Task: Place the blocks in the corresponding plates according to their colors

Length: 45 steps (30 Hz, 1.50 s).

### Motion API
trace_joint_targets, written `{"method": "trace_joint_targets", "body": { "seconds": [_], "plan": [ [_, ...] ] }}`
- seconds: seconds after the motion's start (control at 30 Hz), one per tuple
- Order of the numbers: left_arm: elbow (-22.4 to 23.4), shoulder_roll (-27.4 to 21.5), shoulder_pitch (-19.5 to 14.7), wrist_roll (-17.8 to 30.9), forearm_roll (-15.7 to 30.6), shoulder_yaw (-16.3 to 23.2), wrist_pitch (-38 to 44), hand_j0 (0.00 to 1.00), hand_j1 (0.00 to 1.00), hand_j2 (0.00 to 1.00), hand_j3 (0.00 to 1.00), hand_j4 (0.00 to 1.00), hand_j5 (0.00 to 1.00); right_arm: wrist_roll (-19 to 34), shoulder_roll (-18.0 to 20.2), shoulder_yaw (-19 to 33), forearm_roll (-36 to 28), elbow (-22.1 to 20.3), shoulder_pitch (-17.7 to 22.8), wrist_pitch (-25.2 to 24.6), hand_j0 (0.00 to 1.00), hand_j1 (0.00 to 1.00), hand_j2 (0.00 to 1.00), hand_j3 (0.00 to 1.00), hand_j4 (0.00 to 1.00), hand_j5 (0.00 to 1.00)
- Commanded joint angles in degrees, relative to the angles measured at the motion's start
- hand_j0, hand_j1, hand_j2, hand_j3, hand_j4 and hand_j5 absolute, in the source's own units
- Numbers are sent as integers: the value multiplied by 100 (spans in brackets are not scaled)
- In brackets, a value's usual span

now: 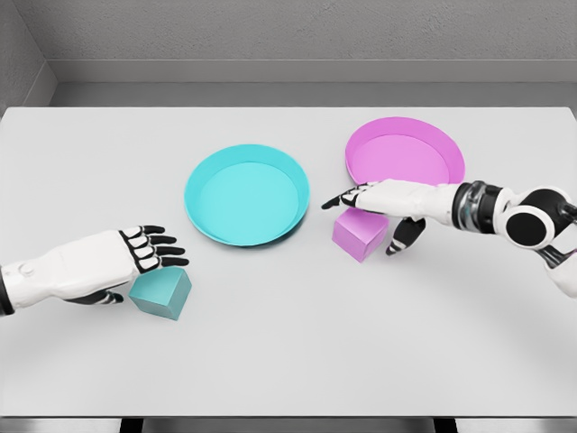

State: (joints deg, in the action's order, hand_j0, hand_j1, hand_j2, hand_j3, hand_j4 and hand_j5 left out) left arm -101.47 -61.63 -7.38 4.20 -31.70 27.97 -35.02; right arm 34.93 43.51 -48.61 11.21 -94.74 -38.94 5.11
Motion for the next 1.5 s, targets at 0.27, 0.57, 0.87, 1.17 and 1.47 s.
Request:
{"method": "trace_joint_targets", "body": {
  "seconds": [0.27, 0.57, 0.87, 1.17, 1.47],
  "plan": [
    [-31, 203, 88, 19, 50, 25, 2, 100, 100, 100, 100, 100, 100, -4, -194, -333, -13, 272, -158, -133, 100, 100, 100, 100, 100, 100],
    [-22, 300, 79, 450, -12, 42, 2, 100, 100, 100, 100, 100, 100, 7, -185, -351, 75, 237, -158, -98, 64, 64, 64, 64, 64, 64],
    [-22, 265, -97, 599, -47, 51, 2, 100, 100, 100, 100, 100, 100, 7, -150, -263, 83, 167, -246, -107, 64, 64, 64, 64, 64, 64],
    [-31, 283, -185, 599, -179, 60, 2, 88, 88, 88, 88, 88, 88, 7, -132, 98, 83, -114, -422, -116, 64, 64, 64, 64, 64, 64],
    [-31, 292, -193, 599, -179, 69, 2, 58, 58, 58, 58, 58, 58, 7, -159, 344, 83, 237, -685, -362, 62, 62, 62, 62, 62, 62]
  ]
}}
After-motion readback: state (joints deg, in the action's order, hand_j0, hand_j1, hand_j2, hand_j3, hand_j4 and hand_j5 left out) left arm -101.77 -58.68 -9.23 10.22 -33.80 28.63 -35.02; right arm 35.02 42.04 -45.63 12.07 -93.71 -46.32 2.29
